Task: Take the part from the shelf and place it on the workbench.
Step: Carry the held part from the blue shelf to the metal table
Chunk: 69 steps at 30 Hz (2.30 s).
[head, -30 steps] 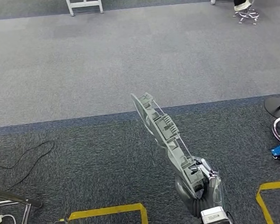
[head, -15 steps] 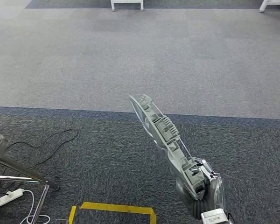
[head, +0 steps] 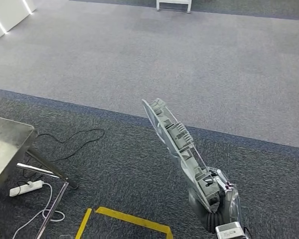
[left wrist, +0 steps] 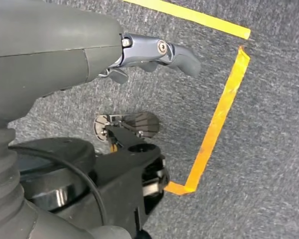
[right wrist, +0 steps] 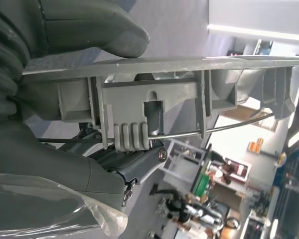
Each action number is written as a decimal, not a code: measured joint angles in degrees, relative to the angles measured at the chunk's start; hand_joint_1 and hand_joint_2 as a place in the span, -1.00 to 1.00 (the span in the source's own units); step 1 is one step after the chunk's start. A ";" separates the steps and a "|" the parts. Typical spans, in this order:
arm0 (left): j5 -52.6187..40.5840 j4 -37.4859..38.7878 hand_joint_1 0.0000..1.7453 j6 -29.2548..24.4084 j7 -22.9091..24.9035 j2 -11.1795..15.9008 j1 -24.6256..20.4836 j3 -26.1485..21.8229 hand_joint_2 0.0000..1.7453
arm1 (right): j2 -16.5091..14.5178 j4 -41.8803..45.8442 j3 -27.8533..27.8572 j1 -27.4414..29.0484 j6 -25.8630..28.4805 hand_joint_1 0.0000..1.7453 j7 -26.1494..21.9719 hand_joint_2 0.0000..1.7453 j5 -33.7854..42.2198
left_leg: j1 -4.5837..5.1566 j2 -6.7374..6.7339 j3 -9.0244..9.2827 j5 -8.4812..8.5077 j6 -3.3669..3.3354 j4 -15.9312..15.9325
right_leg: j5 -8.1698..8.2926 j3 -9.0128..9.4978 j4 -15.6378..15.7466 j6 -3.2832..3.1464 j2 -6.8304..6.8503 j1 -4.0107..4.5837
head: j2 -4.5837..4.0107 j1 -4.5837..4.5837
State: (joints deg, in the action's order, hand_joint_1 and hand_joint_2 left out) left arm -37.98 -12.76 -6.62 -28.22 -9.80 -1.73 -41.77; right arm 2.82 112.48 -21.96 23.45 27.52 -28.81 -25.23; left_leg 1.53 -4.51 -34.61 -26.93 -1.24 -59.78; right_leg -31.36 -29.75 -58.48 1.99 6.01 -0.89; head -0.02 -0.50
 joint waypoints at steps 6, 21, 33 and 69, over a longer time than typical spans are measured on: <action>-0.73 0.00 -1.00 -0.32 0.04 0.08 -0.11 -0.01 1.00 | 0.02 0.27 -0.03 0.07 0.12 1.00 0.10 1.00 -0.45 | -0.50 4.05 1.32 0.30 -1.90 1.65 | -5.25 -3.90 -9.24 1.17 -4.75 -0.39 | -0.02 0.57; -1.98 0.00 -1.00 -0.85 0.28 0.02 0.00 0.00 1.00 | 0.01 0.90 -0.01 0.60 0.48 1.00 0.56 1.00 -1.31 | -0.79 6.53 -2.47 -4.57 0.86 -7.03 | 1.75 -1.35 0.35 -1.24 -6.10 -0.55 | -0.02 0.00; -5.89 0.00 -1.00 -0.45 0.59 0.13 -0.58 0.05 1.00 | 2.15 2.07 -6.37 -4.34 2.38 1.00 1.55 1.00 -18.00 | -0.44 1.71 -0.01 0.23 -0.53 0.54 | -0.78 1.20 0.54 0.69 0.51 0.13 | -0.02 0.14; -10.57 0.00 -1.00 -1.45 1.34 0.50 -1.97 0.94 1.00 | 6.78 -3.07 -18.98 -20.24 -0.99 1.00 10.71 1.00 -34.47 | -1.29 5.74 -0.06 0.69 -1.54 1.16 | -6.71 -7.24 -14.12 1.25 -5.65 -0.13 | 0.00 0.44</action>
State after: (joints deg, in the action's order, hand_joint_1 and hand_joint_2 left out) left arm -48.54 -12.76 -8.07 -26.88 -9.30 -3.69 -40.83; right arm 9.61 109.40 -40.94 3.21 26.53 -18.10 -59.71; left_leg 0.24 1.23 -34.67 -26.24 -2.78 -58.62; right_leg -38.07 -36.99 -72.61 3.25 0.36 -1.02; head -0.02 -0.05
